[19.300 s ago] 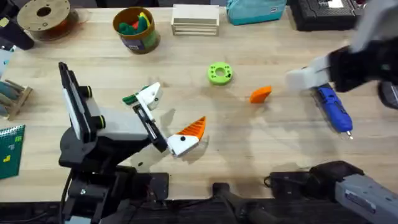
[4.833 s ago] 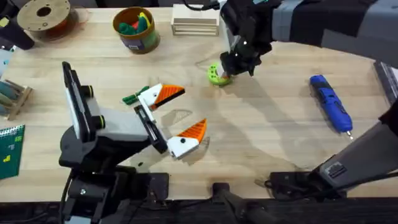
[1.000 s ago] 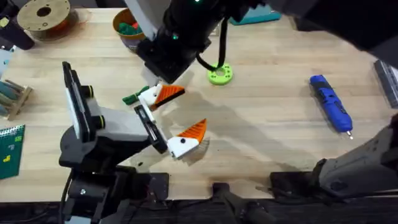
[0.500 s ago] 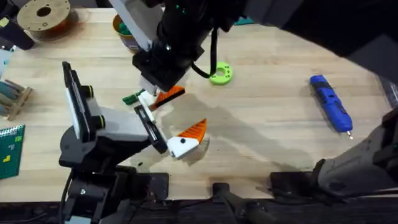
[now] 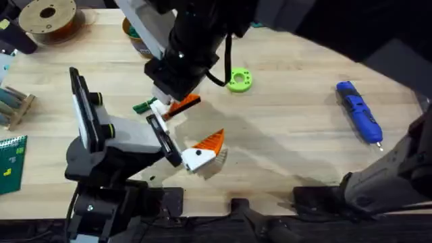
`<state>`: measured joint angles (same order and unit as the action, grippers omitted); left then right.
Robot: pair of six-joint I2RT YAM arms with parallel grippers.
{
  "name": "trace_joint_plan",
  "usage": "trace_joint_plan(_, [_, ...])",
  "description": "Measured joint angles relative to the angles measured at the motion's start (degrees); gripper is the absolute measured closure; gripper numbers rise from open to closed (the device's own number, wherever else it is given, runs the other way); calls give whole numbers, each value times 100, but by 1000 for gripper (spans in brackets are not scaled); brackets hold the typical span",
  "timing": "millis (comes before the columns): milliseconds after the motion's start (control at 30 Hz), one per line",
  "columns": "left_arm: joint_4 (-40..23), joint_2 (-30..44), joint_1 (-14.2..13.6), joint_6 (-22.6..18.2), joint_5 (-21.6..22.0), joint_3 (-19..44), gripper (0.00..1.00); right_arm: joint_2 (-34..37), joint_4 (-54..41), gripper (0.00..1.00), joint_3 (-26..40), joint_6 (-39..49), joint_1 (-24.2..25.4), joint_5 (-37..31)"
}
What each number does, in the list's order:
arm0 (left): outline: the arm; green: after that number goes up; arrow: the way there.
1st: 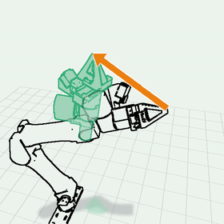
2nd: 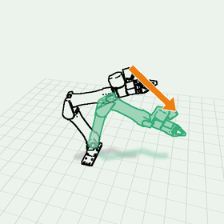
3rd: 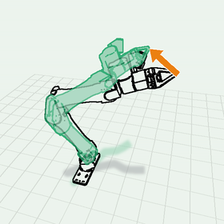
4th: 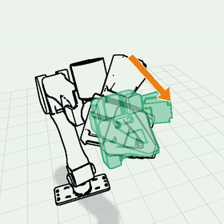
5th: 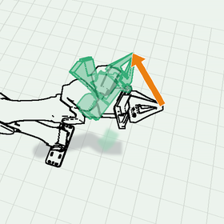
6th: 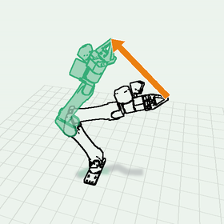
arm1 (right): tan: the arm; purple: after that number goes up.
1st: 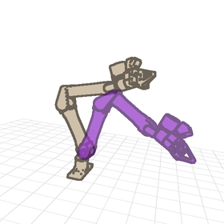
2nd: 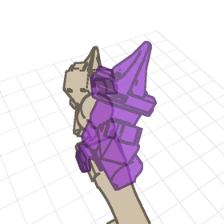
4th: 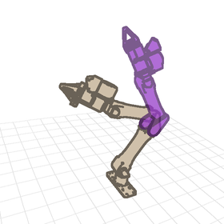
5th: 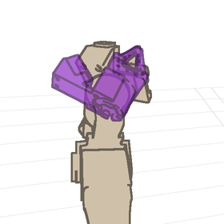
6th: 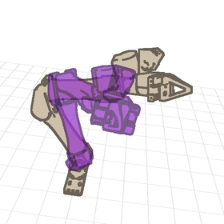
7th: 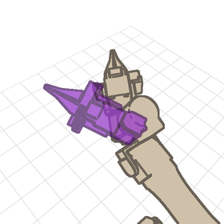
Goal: Pick up the gripper from the table and insert it into the empty holder that is missing its gripper. Then pick up a screw, insert it into the mounting hole, and use the screwdriver to tighten it. Finally, clean up the table by picking up the vegetable and placing it into the bucket.
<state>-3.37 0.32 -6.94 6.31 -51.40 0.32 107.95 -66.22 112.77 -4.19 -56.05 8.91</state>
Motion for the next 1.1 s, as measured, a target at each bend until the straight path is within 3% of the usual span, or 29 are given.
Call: trace_joint_plan(1100, [-12, 0, 0, 63, 13, 0, 15, 45, -111, 993, 0, 0, 2, 102])
